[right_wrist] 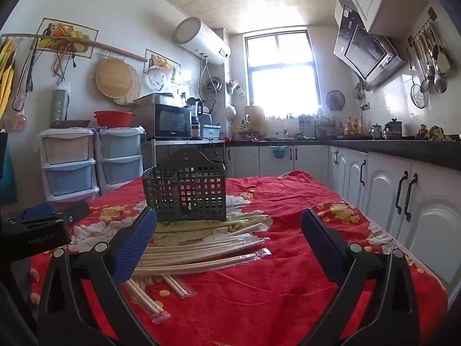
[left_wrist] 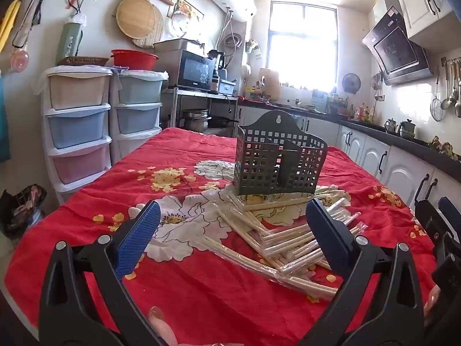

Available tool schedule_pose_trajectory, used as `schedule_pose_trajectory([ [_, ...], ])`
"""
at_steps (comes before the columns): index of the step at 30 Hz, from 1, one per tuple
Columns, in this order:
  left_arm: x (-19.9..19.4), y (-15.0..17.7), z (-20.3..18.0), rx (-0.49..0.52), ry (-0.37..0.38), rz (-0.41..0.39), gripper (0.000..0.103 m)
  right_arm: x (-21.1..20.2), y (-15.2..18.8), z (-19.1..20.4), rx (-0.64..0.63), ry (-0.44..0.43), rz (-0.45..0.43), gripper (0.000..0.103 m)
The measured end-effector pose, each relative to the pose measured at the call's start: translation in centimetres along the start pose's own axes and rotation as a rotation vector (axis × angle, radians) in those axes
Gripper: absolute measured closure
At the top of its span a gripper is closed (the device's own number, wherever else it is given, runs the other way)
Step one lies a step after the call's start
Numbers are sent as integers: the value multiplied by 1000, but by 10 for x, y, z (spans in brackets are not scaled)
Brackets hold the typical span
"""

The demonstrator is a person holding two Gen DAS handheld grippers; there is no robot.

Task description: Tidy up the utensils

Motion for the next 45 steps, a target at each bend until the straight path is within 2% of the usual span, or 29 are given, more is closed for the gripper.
schedule_pose_trajectory([
  [45, 2, 5, -11, 0, 8, 4, 10, 2, -1, -1, -2, 18, 9, 6],
])
Point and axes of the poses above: each gripper's, at about its wrist camera, not at the fingertips, and x roughly the way its jaws point, z to its left, y to its underside, the point moved 7 cm from there along x, roughly the way its jaws point, and after that the axes turned 7 degrees about -z, right-handed, at the moved point
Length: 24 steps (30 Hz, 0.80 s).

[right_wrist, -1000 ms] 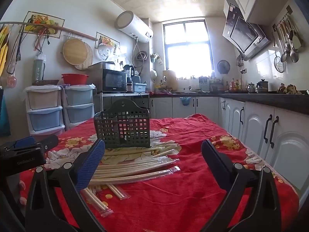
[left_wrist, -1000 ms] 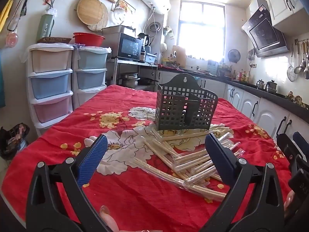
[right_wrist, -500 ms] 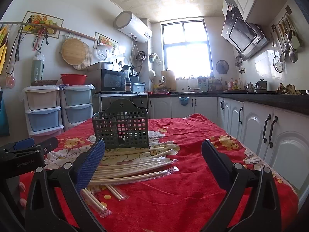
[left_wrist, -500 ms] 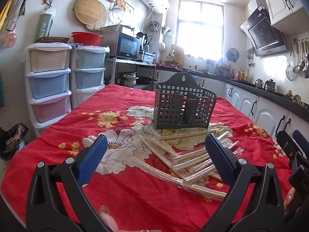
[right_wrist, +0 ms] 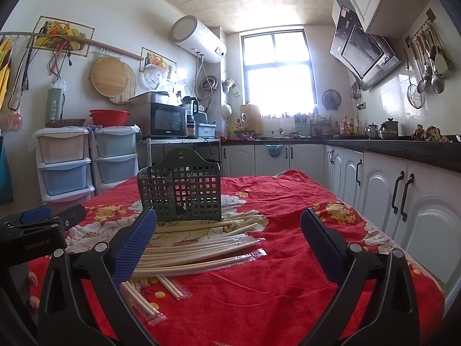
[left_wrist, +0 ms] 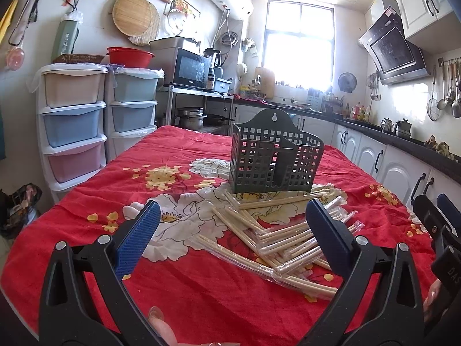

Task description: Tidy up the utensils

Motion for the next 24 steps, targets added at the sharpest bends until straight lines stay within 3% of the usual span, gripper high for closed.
schedule_pose_trajectory([
  [16, 5, 1, 9, -13, 3, 11, 10, 1, 0, -1, -4, -2, 4, 6],
  [24, 12, 5, 23, -63, -21, 61, 10, 15, 6, 7, -34, -30, 78, 6],
])
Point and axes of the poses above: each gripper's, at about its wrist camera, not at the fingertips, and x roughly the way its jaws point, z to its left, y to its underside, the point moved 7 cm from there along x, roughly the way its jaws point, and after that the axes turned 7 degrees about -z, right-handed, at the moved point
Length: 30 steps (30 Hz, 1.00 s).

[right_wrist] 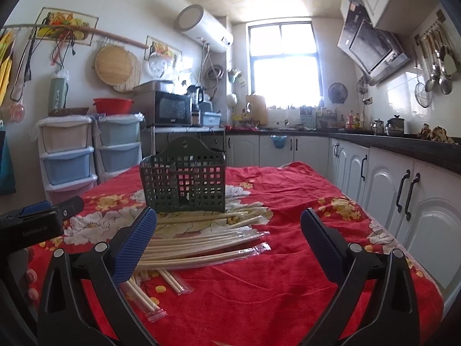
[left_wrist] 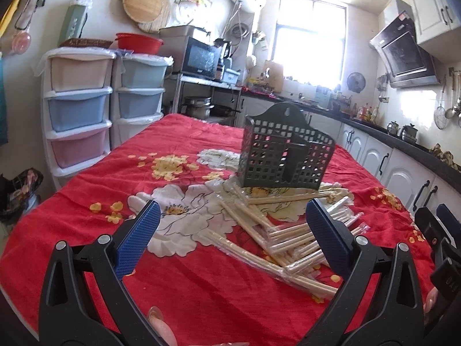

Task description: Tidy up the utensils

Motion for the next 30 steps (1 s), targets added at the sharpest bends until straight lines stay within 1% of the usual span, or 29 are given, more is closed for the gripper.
schedule_pose_trajectory([
  [8, 10, 4, 20, -33, -25, 67, 10, 24, -3, 10, -46, -42, 105, 6],
  [11, 16, 4, 26, -50, -21, 95, 10, 35, -6, 10, -46, -57, 147, 6],
  [13, 19, 4, 29, -56, -6, 116, 10, 45, -8, 8, -38, -71, 190, 6],
  [16, 28, 6, 32, -73, 8, 179, 10, 60, -11, 4, -23, -83, 242, 6],
  [18, 34, 8, 35, -77, -1, 223, 10, 70, -13, 1, -10, -90, 277, 6],
  [22, 40, 12, 35, -66, 2, 268, 10, 89, -18, -6, 4, -104, 322, 6],
  [25, 48, 21, 33, -81, 45, 339, 10, 99, -21, -9, -1, -104, 343, 6],
  [28, 56, 34, 30, -149, 113, 416, 10, 112, -21, -16, -8, -101, 363, 6],
  [30, 61, 42, 29, -181, 132, 460, 11, 122, -18, -21, -4, -99, 384, 6],
])
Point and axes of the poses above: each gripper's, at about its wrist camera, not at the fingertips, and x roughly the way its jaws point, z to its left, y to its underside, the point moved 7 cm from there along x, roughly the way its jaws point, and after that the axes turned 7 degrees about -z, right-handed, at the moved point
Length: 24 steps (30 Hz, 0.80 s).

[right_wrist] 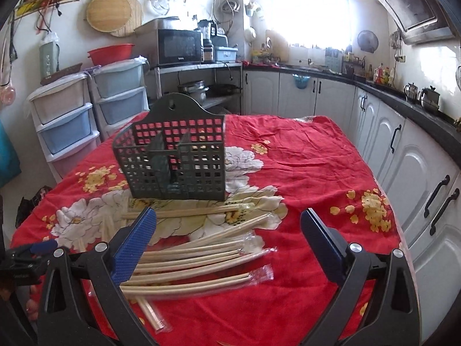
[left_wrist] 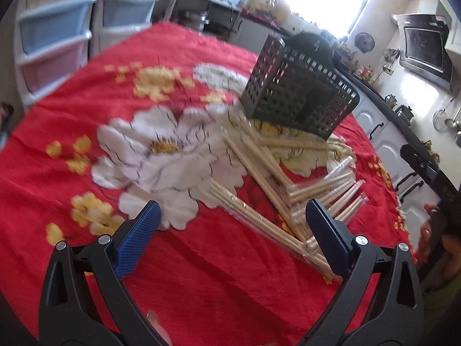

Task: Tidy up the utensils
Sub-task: 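Close the left tool on a wooden chopstick while the right tool grasps another chopstick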

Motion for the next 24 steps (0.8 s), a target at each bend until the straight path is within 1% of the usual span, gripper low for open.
schedule_pose_trajectory([
  [1, 3, 2, 1, -14, 8, 17, 12, 4, 1, -3, 3, 2, 13, 6],
  [3, 7, 3, 2, -36, 23, 34, 22, 15, 3, -9, 14, 1, 44, 6],
  [4, 9, 3, 2, -41, 28, 44, 24, 20, 4, -13, 20, 0, 57, 6],
  [6, 13, 1, 2, -49, 32, 58, 34, 30, 6, -20, 21, 7, 85, 6],
  [8, 17, -1, 1, -59, 49, 72, 36, 39, 8, -24, 25, 7, 109, 6],
  [12, 25, -3, -1, -64, 61, 96, 42, 61, 21, -31, 49, -2, 199, 8],
  [13, 25, -4, -1, -64, 62, 99, 43, 64, 23, -32, 50, -3, 215, 12],
  [14, 27, -4, -1, -63, 63, 103, 44, 70, 27, -33, 57, -5, 242, 19],
  [16, 30, -6, -1, -59, 57, 109, 47, 77, 32, -36, 81, -20, 279, 22],
  [18, 33, -7, 0, -56, 50, 110, 53, 86, 38, -40, 125, -35, 322, 26],
  [21, 37, -9, 1, -47, 41, 106, 61, 99, 44, -48, 199, -56, 366, 36],
  [22, 38, -10, 2, -43, 38, 105, 63, 103, 46, -51, 231, -63, 385, 40],
  [24, 40, -11, 5, -42, 29, 101, 71, 112, 50, -56, 294, -85, 420, 48],
])
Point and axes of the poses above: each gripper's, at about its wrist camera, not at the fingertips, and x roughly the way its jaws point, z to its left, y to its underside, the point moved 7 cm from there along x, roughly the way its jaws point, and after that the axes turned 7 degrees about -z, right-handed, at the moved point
